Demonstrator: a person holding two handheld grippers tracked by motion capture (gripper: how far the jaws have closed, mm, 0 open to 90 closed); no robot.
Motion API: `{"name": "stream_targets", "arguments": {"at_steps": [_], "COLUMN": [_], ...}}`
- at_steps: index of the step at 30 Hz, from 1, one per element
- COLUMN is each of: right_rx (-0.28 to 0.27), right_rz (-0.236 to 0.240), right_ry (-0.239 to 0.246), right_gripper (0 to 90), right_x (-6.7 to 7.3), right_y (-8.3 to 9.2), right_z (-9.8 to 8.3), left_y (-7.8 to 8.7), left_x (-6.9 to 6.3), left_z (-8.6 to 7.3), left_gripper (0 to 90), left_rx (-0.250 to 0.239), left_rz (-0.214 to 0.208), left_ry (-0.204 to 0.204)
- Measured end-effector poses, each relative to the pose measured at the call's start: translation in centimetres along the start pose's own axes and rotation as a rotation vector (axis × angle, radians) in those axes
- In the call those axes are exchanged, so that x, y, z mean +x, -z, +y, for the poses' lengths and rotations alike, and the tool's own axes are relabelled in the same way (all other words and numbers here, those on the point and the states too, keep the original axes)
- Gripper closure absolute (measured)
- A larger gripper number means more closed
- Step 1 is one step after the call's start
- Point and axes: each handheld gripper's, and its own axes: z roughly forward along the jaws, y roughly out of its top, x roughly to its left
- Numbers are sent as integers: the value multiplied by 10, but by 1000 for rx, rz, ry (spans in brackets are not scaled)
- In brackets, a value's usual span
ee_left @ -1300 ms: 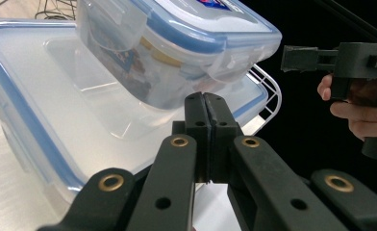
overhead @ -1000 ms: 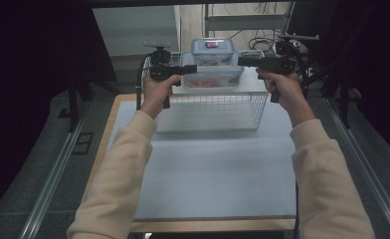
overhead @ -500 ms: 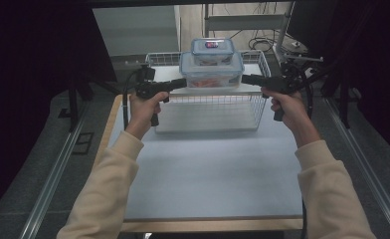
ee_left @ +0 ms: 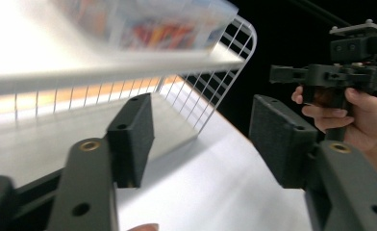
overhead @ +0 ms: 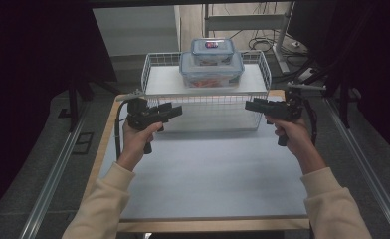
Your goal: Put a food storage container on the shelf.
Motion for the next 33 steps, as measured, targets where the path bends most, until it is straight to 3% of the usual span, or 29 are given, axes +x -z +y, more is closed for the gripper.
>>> {"name": "stream_targets", "arguments": {"at_steps": [10,21,23,28,33], "right_rx": [31,114,147,186,206], "right_rz": [3,-30,-49,-74,-76], "right_ry": [-6,-21,-26,-35,-30], "right_gripper": [303,289,287,286,282], "right_x": [-3,-12,-17,-23,-22], "right_y": [6,6,5,2,-4], "right_z": [-49,-106,-123,-141,-148], "left_y": [18,17,16,15,11], "left_x": [12,24,26,30,29], "left_z": [-51,-112,-120,-134,-139], "left_gripper": [325,280,268,259,248], "left_rx": [23,149,169,205,228], "left_rz": [32,83,94,109,122], "left_ry": [38,43,52,64,55]}}
